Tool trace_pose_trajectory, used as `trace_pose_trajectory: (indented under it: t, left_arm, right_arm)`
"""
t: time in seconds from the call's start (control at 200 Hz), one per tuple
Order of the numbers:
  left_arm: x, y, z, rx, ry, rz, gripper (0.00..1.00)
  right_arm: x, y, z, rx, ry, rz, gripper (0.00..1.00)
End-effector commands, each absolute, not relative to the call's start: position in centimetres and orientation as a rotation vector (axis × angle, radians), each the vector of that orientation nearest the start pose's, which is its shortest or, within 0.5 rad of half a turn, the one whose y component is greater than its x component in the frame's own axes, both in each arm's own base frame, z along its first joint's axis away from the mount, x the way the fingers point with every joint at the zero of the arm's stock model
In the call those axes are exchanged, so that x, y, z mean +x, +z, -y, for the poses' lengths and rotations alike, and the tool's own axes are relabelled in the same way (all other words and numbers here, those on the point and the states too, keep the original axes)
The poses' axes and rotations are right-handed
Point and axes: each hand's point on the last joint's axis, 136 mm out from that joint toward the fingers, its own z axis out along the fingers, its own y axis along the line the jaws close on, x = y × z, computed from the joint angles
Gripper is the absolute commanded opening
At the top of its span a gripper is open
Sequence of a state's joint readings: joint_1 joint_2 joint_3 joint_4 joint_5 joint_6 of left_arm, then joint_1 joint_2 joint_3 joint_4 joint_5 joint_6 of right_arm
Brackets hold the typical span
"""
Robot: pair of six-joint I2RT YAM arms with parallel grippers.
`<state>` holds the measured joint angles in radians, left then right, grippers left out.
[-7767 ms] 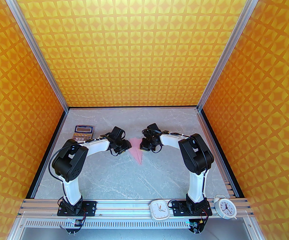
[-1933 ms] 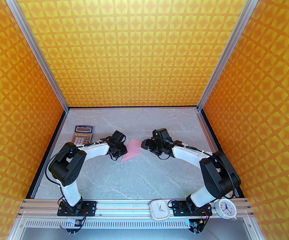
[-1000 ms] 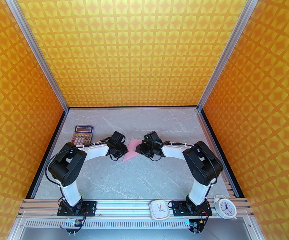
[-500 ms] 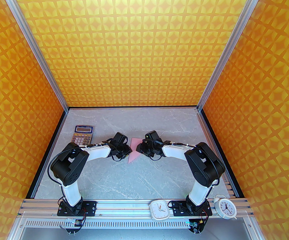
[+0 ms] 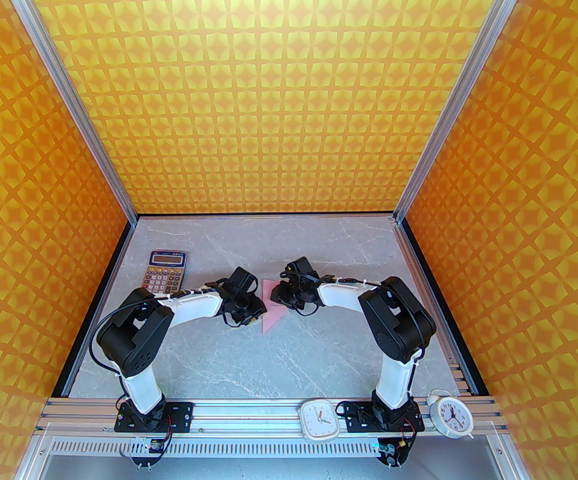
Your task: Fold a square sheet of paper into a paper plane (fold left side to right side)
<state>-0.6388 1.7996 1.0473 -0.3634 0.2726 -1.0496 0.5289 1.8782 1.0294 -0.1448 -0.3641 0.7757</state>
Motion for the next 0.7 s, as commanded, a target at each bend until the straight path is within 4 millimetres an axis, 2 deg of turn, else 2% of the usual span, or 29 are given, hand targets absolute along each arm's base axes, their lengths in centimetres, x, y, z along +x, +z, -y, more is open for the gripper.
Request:
trace_pose_trajectory:
  t: [0.0, 0.165, 0.2, 0.33, 0.5, 0.655, 0.665, 0.695]
  left_arm:
    - [30.9, 5.4, 27.8, -0.360, -0.741, -2.867, 0.26]
    - [32.2, 7.0, 29.4, -0.215, -0.804, -2.818, 0.16]
    - [32.3, 7.3, 29.9, -0.180, -0.822, -2.816, 0.10]
    - [32.6, 7.3, 31.2, -0.106, -0.859, -2.831, 0.03]
    - [32.6, 7.5, 31.5, -0.075, -0.841, -2.831, 0.06]
    - [33.0, 9.0, 31.1, -0.044, -0.802, -2.792, 0.08]
    - [32.3, 9.1, 31.8, -0.007, -0.808, -2.794, 0.08]
    - [32.0, 9.4, 32.2, 0.024, -0.810, -2.793, 0.07]
  right_arm:
    - [35.2, 4.8, -27.0, 0.139, 0.908, -2.706, 0.30]
    - [35.8, 6.4, -24.9, 0.199, 0.872, -2.658, 0.30]
    - [35.8, 6.5, -24.4, 0.219, 0.862, -2.653, 0.29]
    - [35.8, 6.7, -22.8, 0.280, 0.856, -2.627, 0.27]
    - [35.2, 6.2, -22.6, 0.295, 0.869, -2.648, 0.25]
    - [34.9, 5.7, -23.3, 0.300, 0.946, -2.649, 0.23]
    - [34.9, 5.6, -23.4, 0.300, 0.952, -2.650, 0.23]
    - [34.9, 5.3, -23.7, 0.300, 0.971, -2.659, 0.21]
